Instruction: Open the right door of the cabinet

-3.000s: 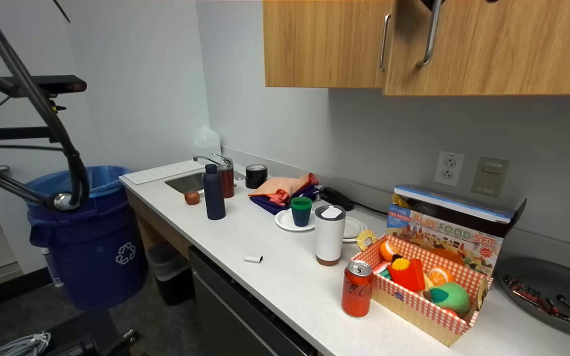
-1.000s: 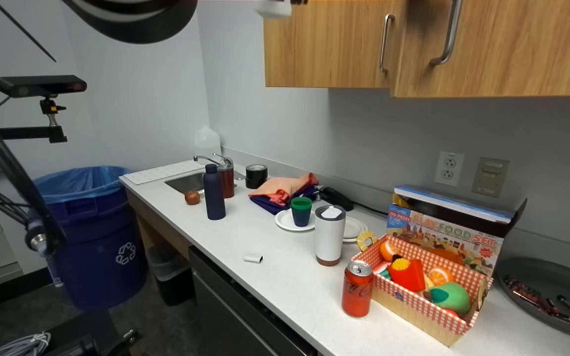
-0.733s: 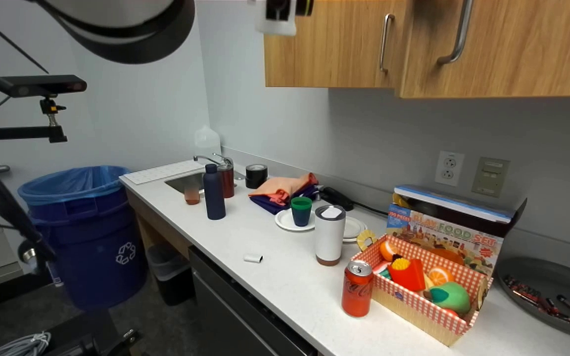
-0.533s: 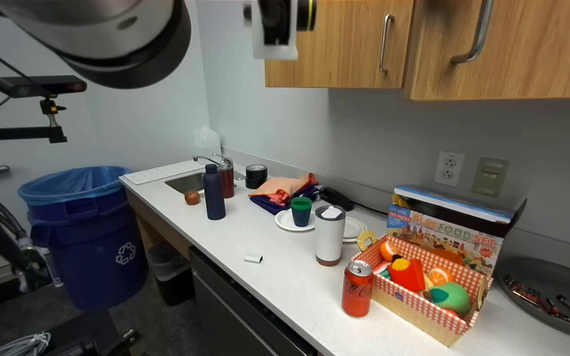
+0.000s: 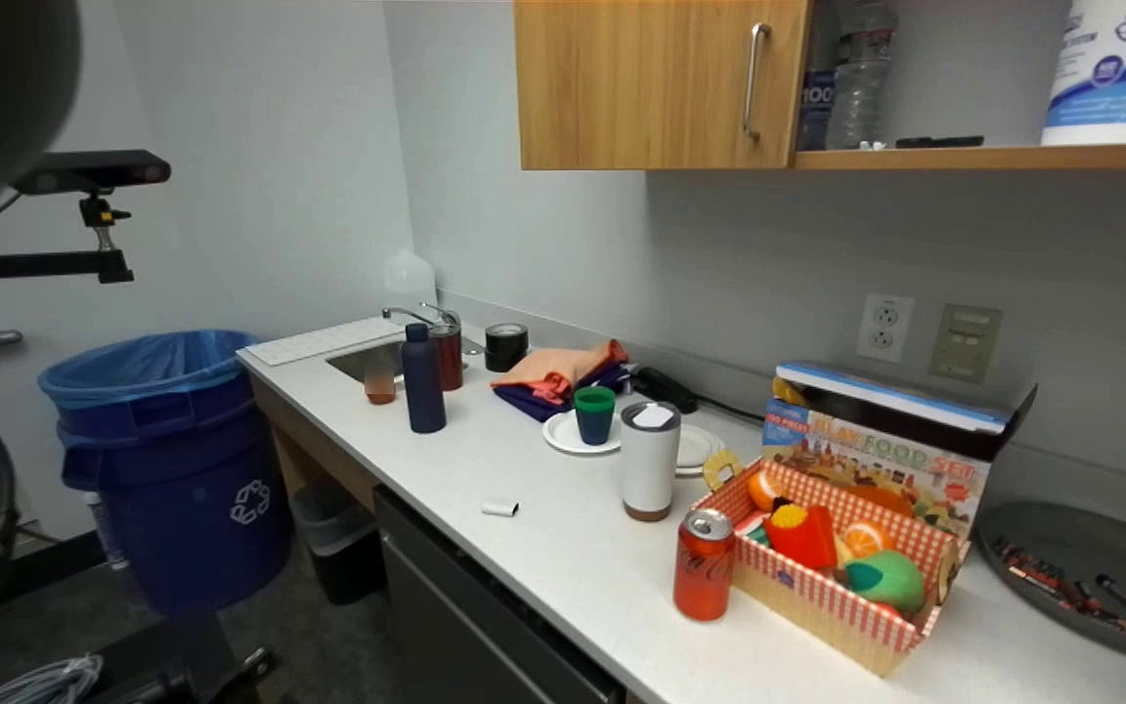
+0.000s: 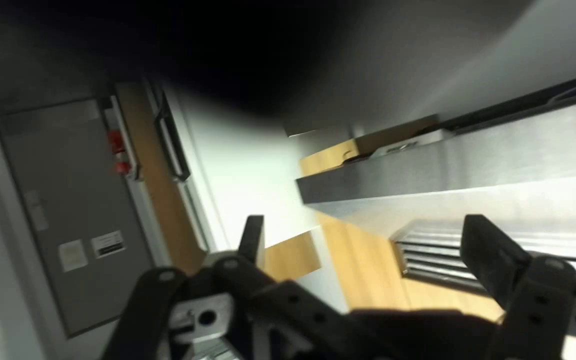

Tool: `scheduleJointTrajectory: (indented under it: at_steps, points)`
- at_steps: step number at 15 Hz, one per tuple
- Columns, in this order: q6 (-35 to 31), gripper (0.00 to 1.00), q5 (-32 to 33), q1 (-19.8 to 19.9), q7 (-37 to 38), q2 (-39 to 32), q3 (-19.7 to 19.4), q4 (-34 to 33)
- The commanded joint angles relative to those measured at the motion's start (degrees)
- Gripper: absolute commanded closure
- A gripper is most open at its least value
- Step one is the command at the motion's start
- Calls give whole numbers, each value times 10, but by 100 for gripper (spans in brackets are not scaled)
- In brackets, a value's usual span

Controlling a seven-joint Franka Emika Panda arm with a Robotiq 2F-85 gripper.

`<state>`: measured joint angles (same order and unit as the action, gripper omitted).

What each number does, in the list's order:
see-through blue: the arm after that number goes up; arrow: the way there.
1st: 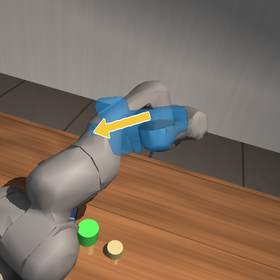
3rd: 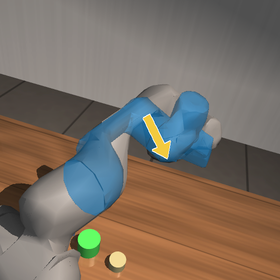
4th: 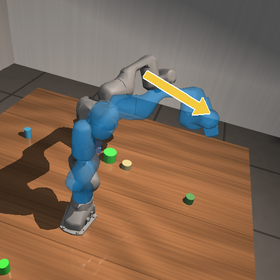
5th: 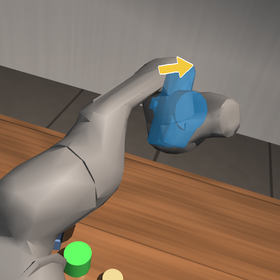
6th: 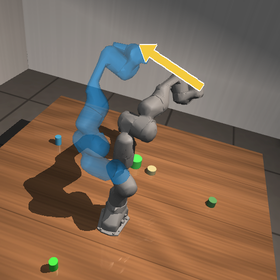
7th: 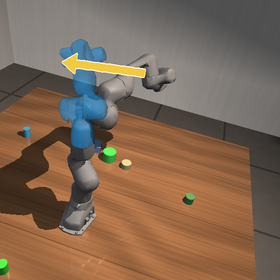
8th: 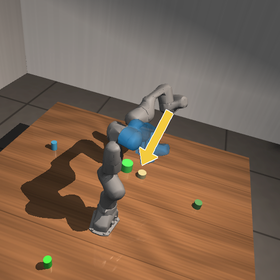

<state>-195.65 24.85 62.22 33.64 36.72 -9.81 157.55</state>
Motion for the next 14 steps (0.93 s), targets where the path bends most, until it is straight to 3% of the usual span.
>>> scheduleJointTrajectory:
  at_steps: [1,6,8,11,14]
  points:
    - [8,0,-10,142,20,23,51,-1]
    - [10,0,-63,347,66,66,184,2]
    - [4,0,-112,403,101,78,277,-5]
    - [23,0,-150,409,143,95,343,-25]
    - [36,0,-155,369,164,101,347,-42]
